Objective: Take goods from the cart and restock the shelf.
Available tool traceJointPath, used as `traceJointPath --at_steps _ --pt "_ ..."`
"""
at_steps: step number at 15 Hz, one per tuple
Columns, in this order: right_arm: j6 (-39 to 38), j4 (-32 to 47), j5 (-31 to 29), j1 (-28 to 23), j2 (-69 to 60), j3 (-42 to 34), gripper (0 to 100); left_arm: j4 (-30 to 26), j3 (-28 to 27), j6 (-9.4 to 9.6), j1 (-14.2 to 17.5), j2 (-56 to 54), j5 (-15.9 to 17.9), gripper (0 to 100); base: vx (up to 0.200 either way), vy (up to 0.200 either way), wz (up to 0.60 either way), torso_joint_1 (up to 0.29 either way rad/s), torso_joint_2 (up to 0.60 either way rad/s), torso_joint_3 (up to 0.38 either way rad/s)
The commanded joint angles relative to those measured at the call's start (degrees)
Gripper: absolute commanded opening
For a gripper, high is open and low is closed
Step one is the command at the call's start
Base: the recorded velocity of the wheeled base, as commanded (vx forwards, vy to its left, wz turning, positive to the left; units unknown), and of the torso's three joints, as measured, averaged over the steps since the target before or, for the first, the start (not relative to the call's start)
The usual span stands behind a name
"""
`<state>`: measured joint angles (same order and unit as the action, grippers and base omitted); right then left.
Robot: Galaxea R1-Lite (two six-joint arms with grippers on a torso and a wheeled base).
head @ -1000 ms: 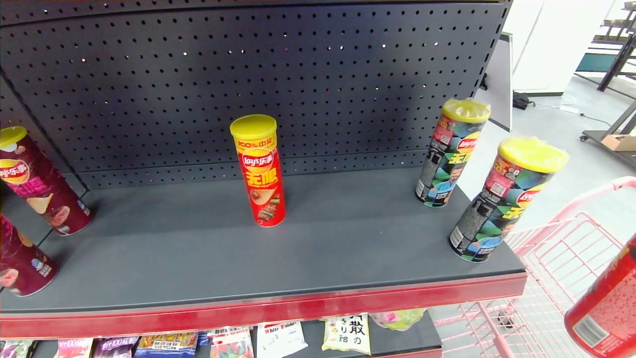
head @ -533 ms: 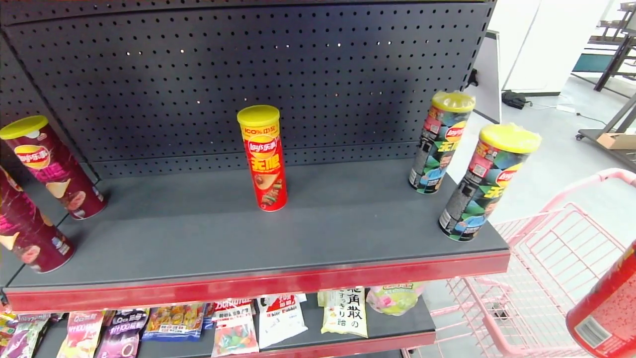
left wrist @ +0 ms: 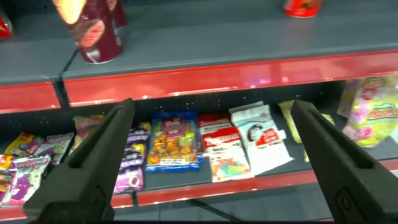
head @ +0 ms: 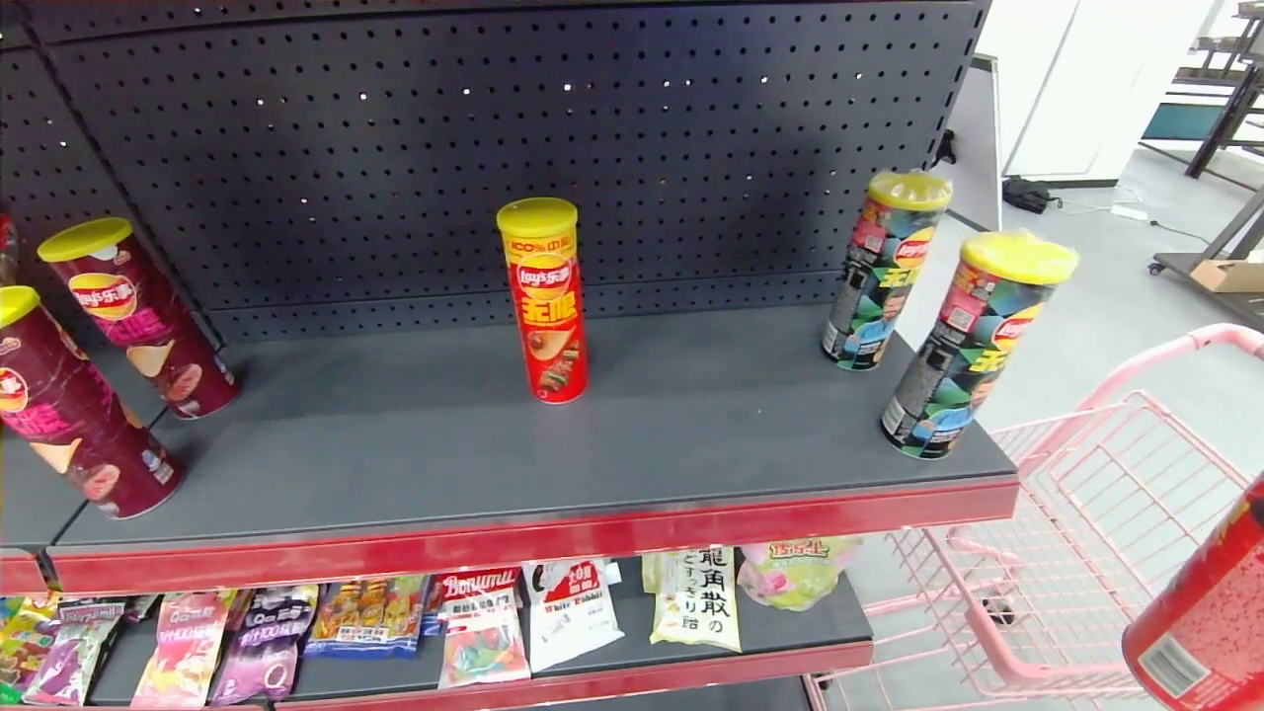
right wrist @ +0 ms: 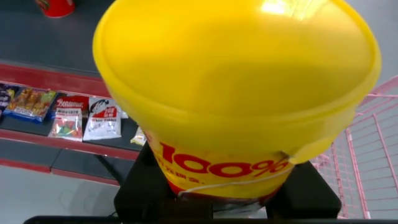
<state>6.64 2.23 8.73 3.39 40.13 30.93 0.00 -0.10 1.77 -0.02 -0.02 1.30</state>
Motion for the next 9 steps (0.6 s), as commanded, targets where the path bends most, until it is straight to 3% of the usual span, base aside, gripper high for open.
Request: traceJointPath --at_steps 1,7,9 --pt "0.04 -0.03 0.06 0.04 0.12 0.01 0 0.0 0.01 -0.01 0.02 0.02 0.01 100 0.0 0.2 0.0 0.012 0.01 -0.007" --pt "-0.67 -0.12 2.08 0.13 -0.4 0.01 0 0.0 0.01 -0.01 0.02 0.02 -0.07 100 0.0 0.2 0.0 0.005 0.0 0.003" --pt "-1.37 -0.12 3.4 0.04 -0.4 0.19 0 0.0 0.01 -0.01 0.02 0.02 -0.07 100 0.0 0.0 0.0 0.0 0.0 0.0"
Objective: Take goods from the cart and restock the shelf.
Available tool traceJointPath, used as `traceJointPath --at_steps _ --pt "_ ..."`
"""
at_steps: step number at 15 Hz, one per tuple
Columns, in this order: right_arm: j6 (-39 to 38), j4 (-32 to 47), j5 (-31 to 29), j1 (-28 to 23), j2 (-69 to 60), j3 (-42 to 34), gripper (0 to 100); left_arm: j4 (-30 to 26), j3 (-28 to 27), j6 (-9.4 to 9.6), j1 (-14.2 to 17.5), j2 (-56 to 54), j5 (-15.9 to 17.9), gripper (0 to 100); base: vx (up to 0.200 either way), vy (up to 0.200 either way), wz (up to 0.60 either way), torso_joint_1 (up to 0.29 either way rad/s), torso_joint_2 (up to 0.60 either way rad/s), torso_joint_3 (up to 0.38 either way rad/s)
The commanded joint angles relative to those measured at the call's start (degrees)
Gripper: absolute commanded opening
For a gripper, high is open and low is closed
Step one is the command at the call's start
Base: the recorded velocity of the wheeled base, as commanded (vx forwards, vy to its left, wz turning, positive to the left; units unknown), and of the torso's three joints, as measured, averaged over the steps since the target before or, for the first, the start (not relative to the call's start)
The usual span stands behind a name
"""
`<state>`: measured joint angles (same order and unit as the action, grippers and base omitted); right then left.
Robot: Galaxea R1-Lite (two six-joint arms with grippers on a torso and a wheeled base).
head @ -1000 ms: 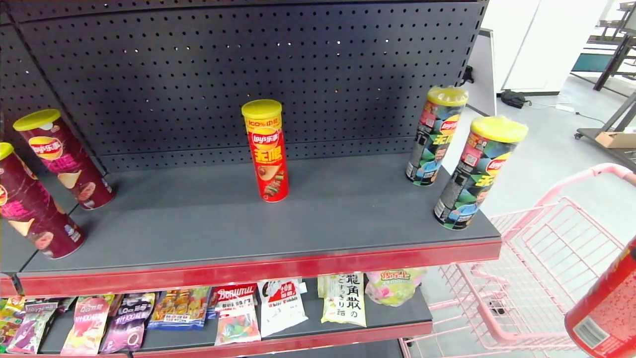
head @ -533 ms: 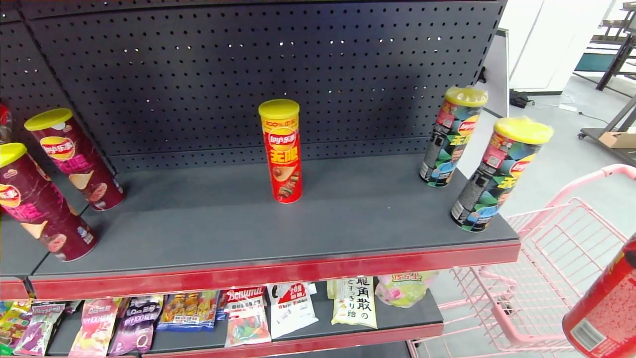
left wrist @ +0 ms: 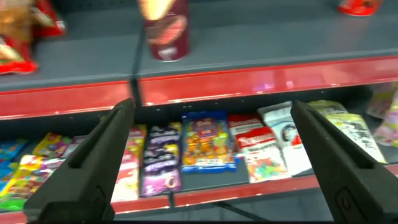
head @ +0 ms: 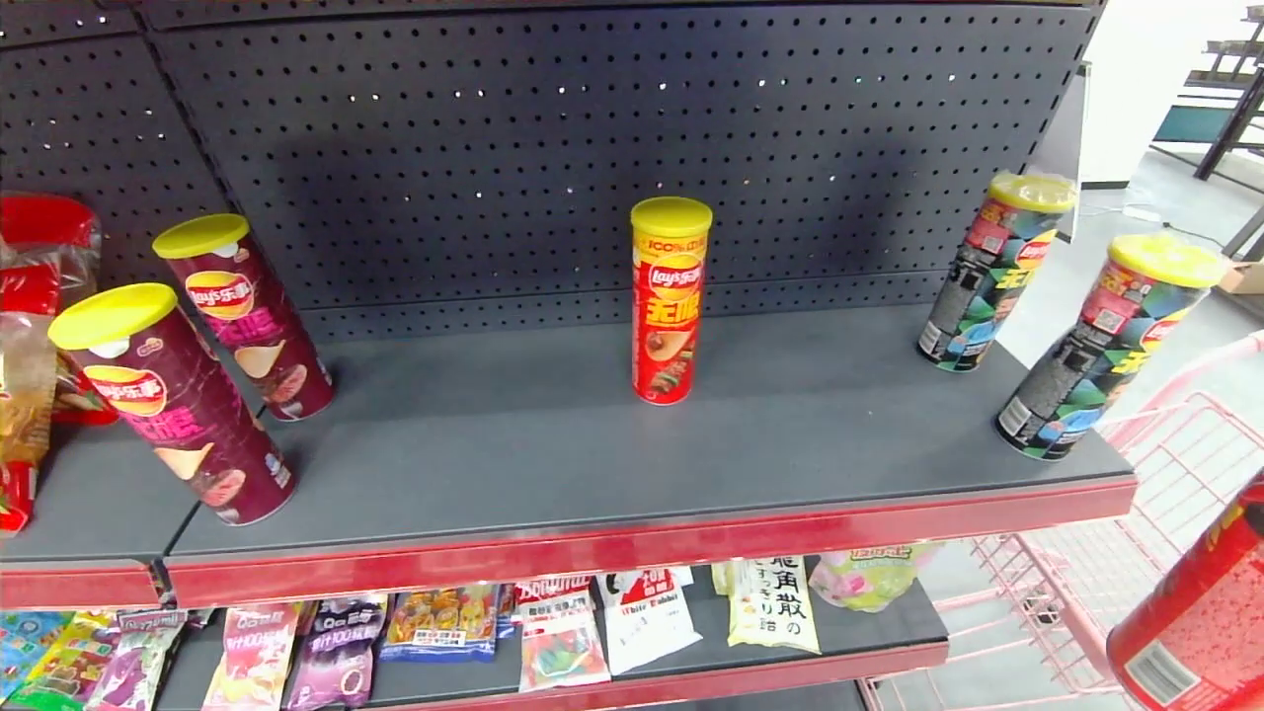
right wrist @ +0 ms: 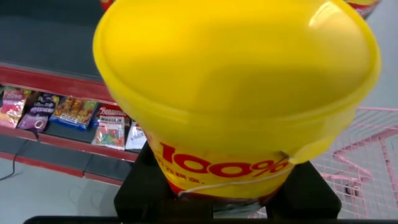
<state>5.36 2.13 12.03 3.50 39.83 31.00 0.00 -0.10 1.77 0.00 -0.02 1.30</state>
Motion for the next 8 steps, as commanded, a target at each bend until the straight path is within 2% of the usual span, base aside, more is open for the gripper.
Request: traceJointPath --at_steps 1,3,8 --pt "-0.09 0.06 0.1 0.02 -0.8 0.02 0 0.0 0.01 -0.01 0.0 0.02 0.01 100 0.0 0.0 0.0 0.0 0.0 0.0" --pt "0.26 0.06 0.62 0.37 -1.59 -1.38 0 0.0 0.01 -0.01 0.0 0.02 0.01 100 0.0 0.0 0.0 0.0 0.0 0.0" --pt "0.09 -0.02 2.29 5.2 -1.77 -1.56 0 0.0 0.01 -0.01 0.0 0.02 0.01 100 0.2 0.0 0.0 -0.004 0.0 0.001"
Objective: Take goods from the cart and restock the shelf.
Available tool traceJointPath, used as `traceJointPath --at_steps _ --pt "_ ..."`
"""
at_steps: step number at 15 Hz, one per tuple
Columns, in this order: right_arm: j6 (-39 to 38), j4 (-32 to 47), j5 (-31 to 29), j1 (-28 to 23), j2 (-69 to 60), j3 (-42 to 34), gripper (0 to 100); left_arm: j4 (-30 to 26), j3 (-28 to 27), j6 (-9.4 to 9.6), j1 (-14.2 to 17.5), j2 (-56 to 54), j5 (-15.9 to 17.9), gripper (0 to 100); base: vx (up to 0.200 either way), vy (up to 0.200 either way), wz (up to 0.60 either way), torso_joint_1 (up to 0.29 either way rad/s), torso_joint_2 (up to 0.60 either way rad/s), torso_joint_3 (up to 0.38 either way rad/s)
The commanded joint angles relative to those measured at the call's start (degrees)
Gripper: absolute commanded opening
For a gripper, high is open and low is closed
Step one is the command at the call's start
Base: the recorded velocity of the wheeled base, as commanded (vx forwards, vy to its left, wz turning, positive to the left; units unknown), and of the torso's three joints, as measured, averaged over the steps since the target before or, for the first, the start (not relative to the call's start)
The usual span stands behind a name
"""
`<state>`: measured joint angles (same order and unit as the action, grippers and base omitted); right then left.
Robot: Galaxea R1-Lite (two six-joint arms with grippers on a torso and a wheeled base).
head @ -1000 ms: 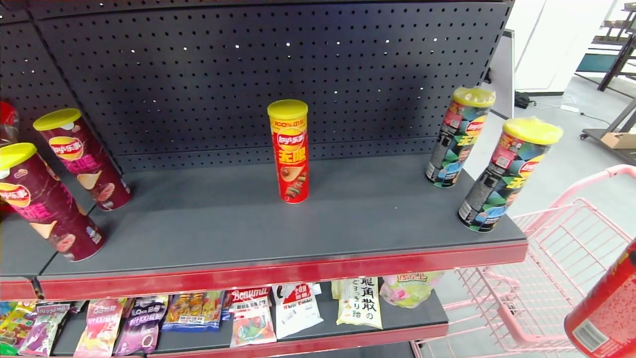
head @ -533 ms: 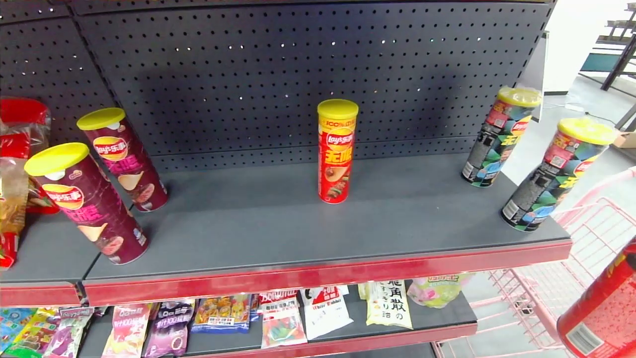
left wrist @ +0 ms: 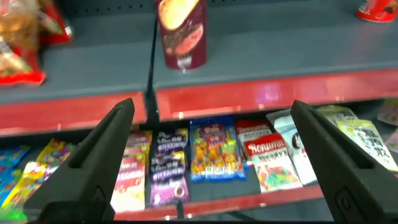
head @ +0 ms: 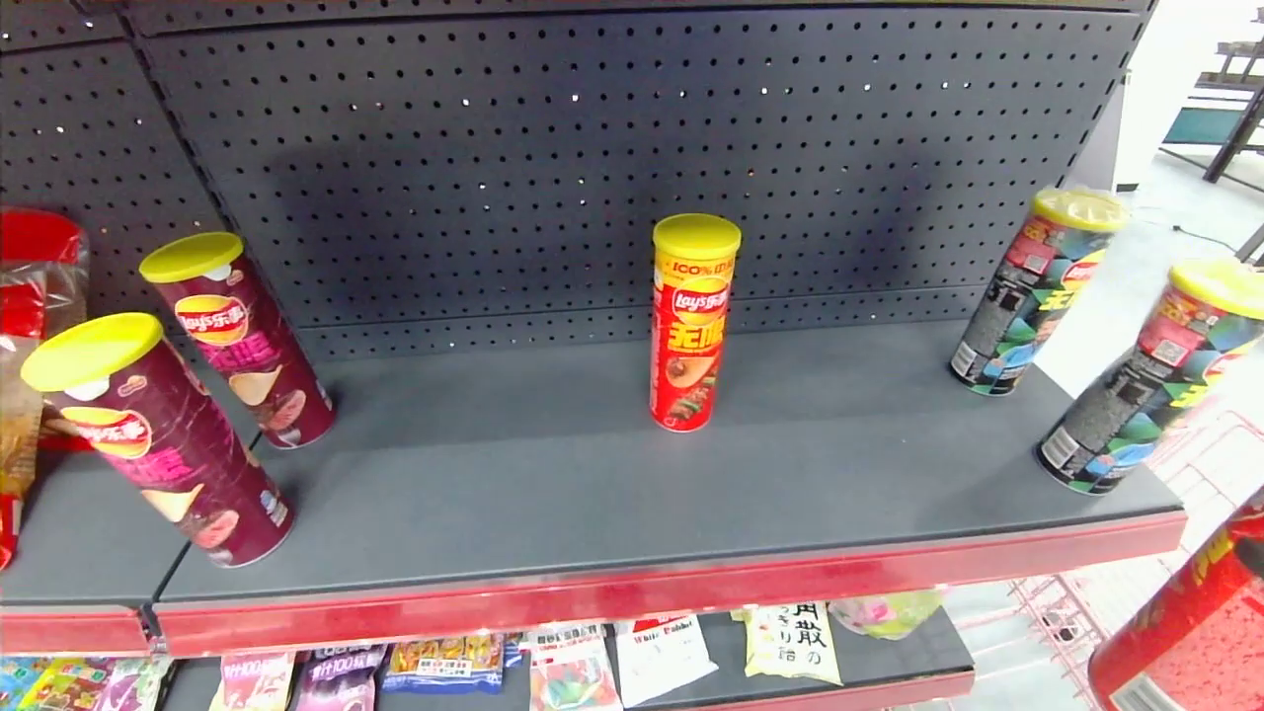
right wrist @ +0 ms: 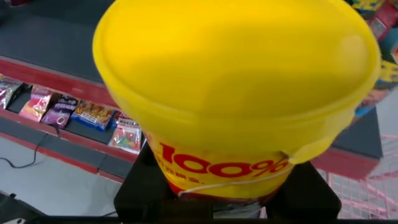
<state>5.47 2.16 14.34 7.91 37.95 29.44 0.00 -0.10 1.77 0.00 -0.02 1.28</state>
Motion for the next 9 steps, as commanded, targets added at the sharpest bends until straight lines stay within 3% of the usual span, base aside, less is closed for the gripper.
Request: traceJointPath --at_steps 1,9 --pt "-0.02 -0.05 0.08 0.88 0.2 0.09 0 0.0 0.01 -0.01 0.0 0.02 -0.05 100 0.2 0.0 0.0 0.017 0.01 0.007" --pt "0.15 0.04 3.59 1.4 0.28 0.71 0 -0.18 0.01 -0.54 -0.18 1.34 -0.05 100 0.0 0.0 0.0 0.0 0.0 0.0"
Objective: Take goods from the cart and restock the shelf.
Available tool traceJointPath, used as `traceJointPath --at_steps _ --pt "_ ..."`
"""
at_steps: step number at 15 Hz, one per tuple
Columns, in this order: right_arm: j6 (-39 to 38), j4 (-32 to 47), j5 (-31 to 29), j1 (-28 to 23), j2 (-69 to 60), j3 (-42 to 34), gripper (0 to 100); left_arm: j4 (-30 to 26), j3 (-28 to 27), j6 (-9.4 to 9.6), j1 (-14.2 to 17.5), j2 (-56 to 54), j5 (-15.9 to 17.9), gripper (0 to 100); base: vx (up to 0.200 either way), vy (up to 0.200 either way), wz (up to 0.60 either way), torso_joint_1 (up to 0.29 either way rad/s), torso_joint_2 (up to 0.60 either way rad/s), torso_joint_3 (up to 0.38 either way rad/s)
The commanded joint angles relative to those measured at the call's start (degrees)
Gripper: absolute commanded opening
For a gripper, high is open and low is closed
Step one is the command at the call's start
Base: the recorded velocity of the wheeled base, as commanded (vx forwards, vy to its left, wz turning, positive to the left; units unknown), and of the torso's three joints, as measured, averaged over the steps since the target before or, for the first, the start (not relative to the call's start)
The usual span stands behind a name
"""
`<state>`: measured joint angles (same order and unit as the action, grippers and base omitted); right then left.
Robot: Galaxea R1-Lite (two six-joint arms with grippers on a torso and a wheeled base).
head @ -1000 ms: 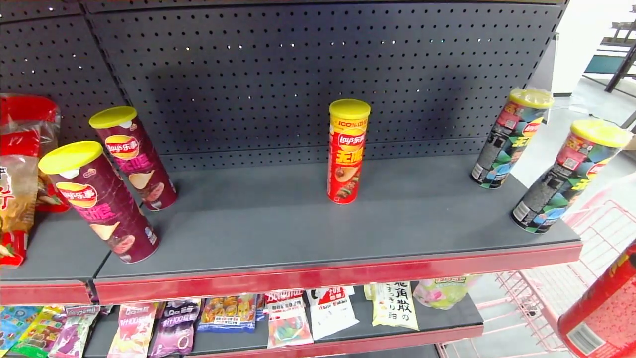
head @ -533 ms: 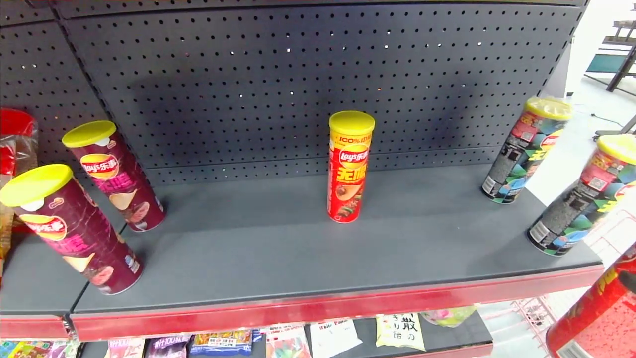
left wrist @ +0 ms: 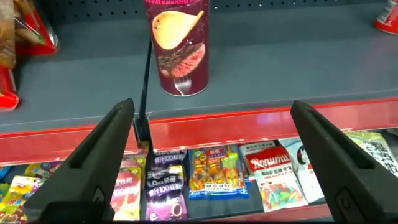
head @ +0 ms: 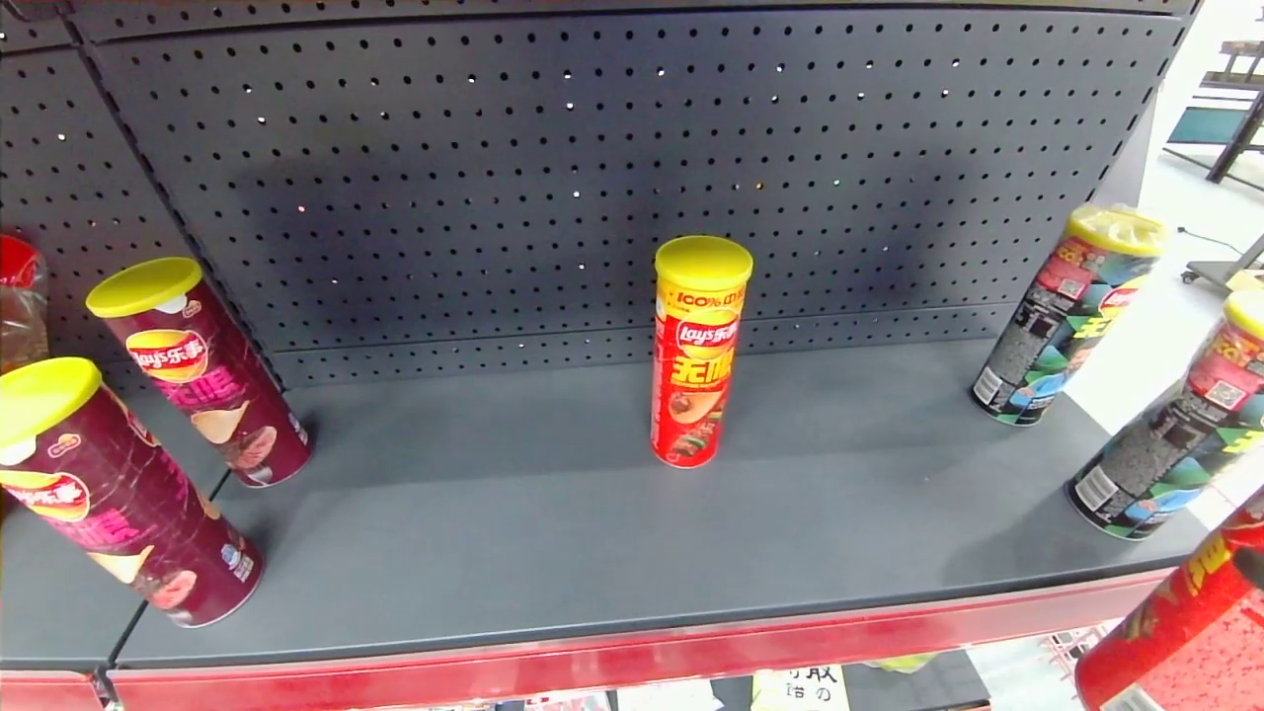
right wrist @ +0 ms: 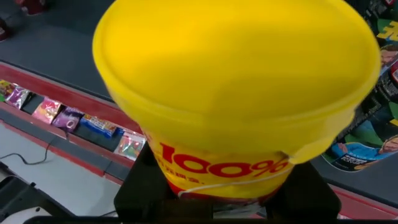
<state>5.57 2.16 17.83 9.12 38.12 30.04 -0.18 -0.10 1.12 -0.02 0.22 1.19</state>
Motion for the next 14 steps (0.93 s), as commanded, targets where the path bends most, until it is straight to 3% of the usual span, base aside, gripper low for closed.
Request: traceJointPath --at_steps 1,2,3,4,5,6,7,8,10,11,12,14 --pt "0.05 0.04 0.18 0.29 0.2 0.11 0 0.01 -0.08 0.2 -0.5 1.89 0.56 100 0.0 0.0 0.0 0.0 0.0 0.0" --pt "0.05 0.04 0.18 0.81 0.55 0.11 0 0.01 -1.05 0.2 -0.85 2.59 3.02 100 0.0 0.0 0.0 0.0 0.0 0.0" --pt "0.05 0.04 0.18 1.52 1.26 0.11 0 0.09 -6.05 0.11 -1.47 6.9 5.22 100 0.0 0.0 0.0 0.0 0.0 0.0" --pt "0.05 -0.05 0.01 2.75 2.49 0.11 0 0.01 -20.03 -1.65 -2.17 22.63 8.12 100 0.0 0.0 0.0 0.0 0.0 0.0" --pt "0.05 -0.05 0.01 3.27 3.54 0.11 0 0.18 -27.76 -2.97 -3.05 30.19 12.6 100 0.0 0.0 0.0 0.0 0.0 0.0" --pt "0.14 -0.05 0.01 3.71 4.16 0.02 0 0.36 -30.93 -2.0 -4.72 34.15 18.14 100 0.0 0.0 0.0 0.0 0.0 0.0" --pt "0.14 -0.22 -0.08 4.07 5.56 0.28 0 0.27 -31.46 1.87 -7.62 37.13 26.32 100 0.0 0.0 0.0 0.0 0.0 0.0" --pt "0.14 -1.1 -0.08 4.24 6.35 0.81 0 0.09 -31.46 5.21 -10.43 40.91 31.06 100 0.0 0.0 0.0 0.0 0.0 0.0" --pt "0.05 -1.72 0.18 4.68 8.37 3.45 0 1.94 -36.55 10.3 -18.52 55.85 31.94 100 0.0 0.0 0.0 0.0 0.0 0.0" --pt "-0.12 -1.81 0.18 5.12 9.25 4.24 0 2.91 -38.66 10.74 -21.33 60.43 31.76 100 0.0 0.0 0.0 0.0 0.0 0.0" --pt "-0.39 -1.81 0.18 5.3 11.63 6.17 0 6.07 -44.38 10.83 -25.82 70.44 31.76 100 0.0 0.0 0.0 0.0 0.0 0.0" --pt "-0.39 -1.89 0.36 5.38 13.65 7.23 0 10.38 -51.58 10.74 -28.63 82.31 31.94 100 0.0 0.0 0.0 0.0 0.0 0.0"
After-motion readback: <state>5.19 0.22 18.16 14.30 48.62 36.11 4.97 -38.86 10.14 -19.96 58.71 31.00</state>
